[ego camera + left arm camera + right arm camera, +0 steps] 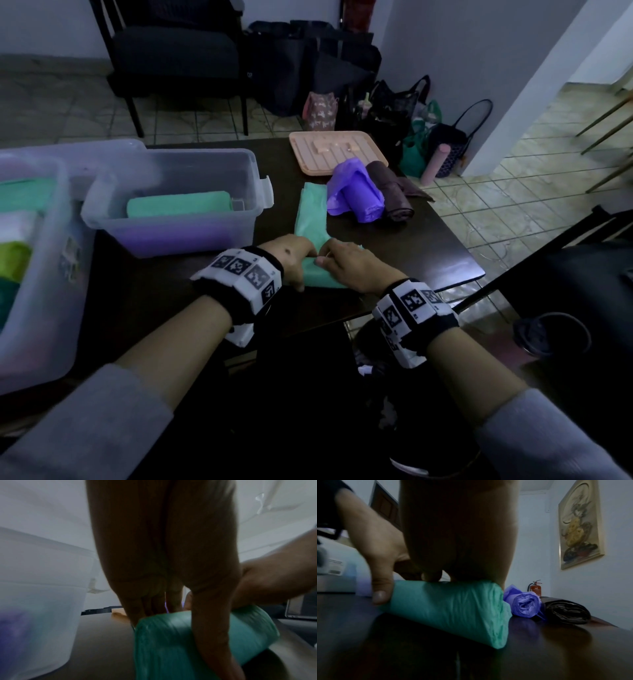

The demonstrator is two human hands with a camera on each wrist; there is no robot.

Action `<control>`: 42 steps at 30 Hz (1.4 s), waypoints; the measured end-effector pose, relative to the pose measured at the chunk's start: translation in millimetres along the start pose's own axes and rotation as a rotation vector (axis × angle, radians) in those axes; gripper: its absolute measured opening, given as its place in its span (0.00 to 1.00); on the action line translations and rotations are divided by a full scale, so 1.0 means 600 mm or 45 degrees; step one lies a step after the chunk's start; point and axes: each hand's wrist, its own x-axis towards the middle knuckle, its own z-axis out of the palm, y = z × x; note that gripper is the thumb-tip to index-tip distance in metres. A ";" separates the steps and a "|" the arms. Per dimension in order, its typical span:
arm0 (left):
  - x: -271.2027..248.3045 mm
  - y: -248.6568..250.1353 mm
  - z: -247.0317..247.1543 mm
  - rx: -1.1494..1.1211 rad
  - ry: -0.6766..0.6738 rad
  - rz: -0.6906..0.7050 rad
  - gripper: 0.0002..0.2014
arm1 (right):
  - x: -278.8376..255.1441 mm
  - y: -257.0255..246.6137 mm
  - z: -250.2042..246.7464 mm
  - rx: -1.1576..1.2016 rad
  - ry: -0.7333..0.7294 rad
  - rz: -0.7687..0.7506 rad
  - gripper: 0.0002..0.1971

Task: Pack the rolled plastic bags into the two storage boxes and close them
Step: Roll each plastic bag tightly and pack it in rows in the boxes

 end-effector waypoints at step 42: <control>-0.016 -0.048 -0.032 -0.252 0.173 0.027 0.26 | -0.012 -0.066 -0.004 0.037 0.035 0.062 0.22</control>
